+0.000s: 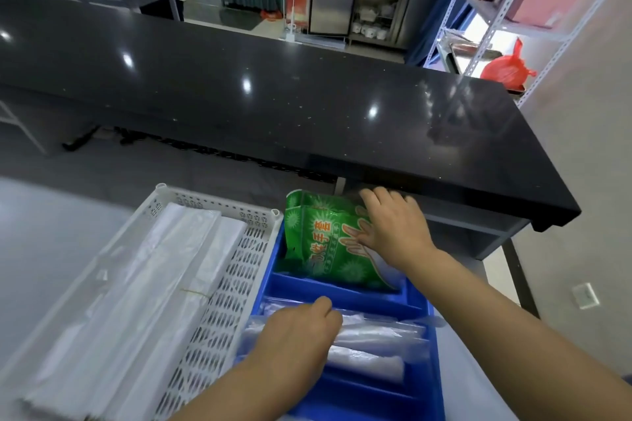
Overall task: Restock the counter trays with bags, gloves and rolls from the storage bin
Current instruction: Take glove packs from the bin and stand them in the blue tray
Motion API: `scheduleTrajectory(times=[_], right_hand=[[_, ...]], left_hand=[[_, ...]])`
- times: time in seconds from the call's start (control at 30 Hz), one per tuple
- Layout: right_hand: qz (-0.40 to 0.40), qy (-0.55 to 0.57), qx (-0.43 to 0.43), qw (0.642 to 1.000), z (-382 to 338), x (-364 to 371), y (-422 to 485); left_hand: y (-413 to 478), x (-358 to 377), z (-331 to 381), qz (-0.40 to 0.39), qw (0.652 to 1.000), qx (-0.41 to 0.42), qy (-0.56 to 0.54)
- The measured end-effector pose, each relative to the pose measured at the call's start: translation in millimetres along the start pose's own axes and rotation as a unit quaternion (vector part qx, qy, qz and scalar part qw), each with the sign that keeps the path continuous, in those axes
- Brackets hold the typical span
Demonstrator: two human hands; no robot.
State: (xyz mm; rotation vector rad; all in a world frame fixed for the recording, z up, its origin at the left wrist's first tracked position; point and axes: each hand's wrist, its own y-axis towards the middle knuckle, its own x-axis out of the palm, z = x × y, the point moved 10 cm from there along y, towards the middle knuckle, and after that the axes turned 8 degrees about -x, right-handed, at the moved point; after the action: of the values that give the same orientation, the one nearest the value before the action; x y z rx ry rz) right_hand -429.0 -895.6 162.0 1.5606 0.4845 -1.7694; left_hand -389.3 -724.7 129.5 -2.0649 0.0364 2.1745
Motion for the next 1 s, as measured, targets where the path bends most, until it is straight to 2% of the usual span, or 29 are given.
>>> scheduleTrajectory(times=[0.07,0.13,0.23,0.27,0.33,0.4,0.43,0.47,0.57,0.63,0.73,0.87,1.0], right_hand=[[0.013,-0.006,-0.011,1.000,-2.9,-1.8,-5.2],[0.021,-0.003,-0.034,0.999,-9.1,-8.7,-12.1],[0.094,0.094,-0.061,0.989,-16.5,-43.1,-25.7],[0.082,0.157,-0.059,0.983,-17.2,-47.4,-31.4],[-0.005,0.263,-0.063,0.963,-26.7,-40.9,-45.8],[-0.060,0.227,-0.103,0.967,-40.3,-33.0,-62.1],[-0.052,0.178,-0.118,0.976,-42.9,-32.9,-68.4],[-0.021,0.133,-0.118,0.984,-41.6,-34.8,-72.2],[0.092,0.090,-0.069,0.989,-24.3,-42.5,-77.9],[0.107,0.073,-0.054,0.990,-15.2,-33.3,-81.5],[0.051,0.073,-0.043,0.995,-9.8,-3.5,-87.1],[-0.108,0.083,-0.027,0.990,-16.9,47.2,-87.7],[-0.179,0.116,-0.004,0.977,-11.1,66.9,-80.0]], left_hand=[[2.3,7.9,-1.3,-0.034,0.999,-0.001,-0.013],[7.2,5.2,-10.4,-0.013,0.999,-0.027,-0.014],[20.3,-2.5,-26.4,0.005,0.998,-0.063,-0.027],[26.1,-8.7,-29.4,0.016,0.997,-0.066,-0.028],[39.8,-25.1,-33.3,0.044,0.996,-0.069,-0.030],[55.1,-39.2,-35.1,0.070,0.995,-0.071,-0.026],[63.1,-44.6,-33.7,0.083,0.994,-0.070,-0.023],[69.9,-50.2,-30.5,0.096,0.993,-0.063,-0.020],[81.7,-55.5,-13.9,0.109,0.994,-0.006,-0.006],[85.7,-42.6,-19.8,0.095,0.995,-0.001,-0.007],[88.8,-10.3,-51.4,0.055,0.998,-0.036,-0.019],[97.8,5.8,-72.0,0.031,0.997,-0.026,-0.058],[110.8,21.4,-75.5,-0.044,0.993,-0.020,-0.106]])
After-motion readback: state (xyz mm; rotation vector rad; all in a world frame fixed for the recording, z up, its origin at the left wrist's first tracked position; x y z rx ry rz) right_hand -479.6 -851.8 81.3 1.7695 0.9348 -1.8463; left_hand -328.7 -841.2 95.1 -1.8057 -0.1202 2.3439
